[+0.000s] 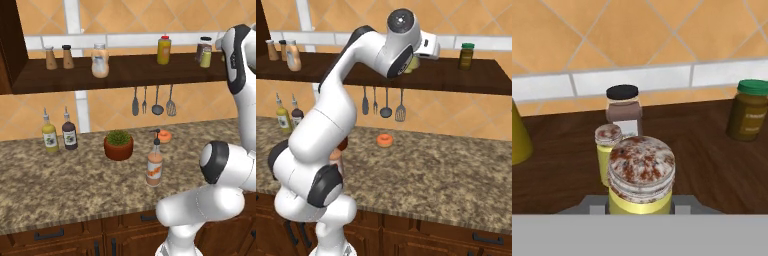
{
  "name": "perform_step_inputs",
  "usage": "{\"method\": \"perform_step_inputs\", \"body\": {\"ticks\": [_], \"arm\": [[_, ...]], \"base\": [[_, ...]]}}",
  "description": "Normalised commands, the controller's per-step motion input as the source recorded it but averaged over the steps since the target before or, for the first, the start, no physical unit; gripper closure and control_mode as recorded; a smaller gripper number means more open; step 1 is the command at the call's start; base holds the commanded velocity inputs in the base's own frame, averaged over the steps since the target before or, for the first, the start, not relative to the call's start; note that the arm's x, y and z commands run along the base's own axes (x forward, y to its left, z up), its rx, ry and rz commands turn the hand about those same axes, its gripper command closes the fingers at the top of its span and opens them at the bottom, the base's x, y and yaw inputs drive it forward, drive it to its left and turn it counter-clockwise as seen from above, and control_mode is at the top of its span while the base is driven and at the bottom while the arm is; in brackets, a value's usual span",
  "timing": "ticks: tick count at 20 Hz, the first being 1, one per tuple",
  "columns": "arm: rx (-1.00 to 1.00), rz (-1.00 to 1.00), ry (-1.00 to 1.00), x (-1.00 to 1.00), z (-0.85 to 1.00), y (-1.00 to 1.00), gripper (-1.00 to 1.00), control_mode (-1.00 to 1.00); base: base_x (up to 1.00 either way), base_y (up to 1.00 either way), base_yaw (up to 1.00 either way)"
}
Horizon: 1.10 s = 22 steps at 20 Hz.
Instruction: Put the shaker and condiment bottle from the counter next to their counterparts in the cabinet.
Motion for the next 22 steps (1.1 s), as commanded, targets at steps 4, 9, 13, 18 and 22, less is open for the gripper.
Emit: {"method": "perform_step_inputs", "body": {"ticks": [4, 9, 13, 18, 22], "arm": [[-0.01, 0.00, -0.06, 0.21, -0.09, -0.10, 1.00, -1.00], [-0.03, 0.00, -0.05, 0.27, -0.18, -0.11, 1.00, -1.00], [0.00, 0.00, -0.01, 0.24, -0.19, -0.07, 1.00, -1.00], [0.00, 0.00, 0.00, 0.23, -0.03, -0.03, 1.00, -1.00], [0.00, 0.00, 0.00, 0.28, 0.00, 0.00, 1.00, -1.00]], "base": [[0.00, 0.00, 0.00], [0.00, 0.00, 0.00], [0.00, 0.00, 0.00], [0.00, 0.00, 0.00], [0.00, 0.00, 0.00]]}}
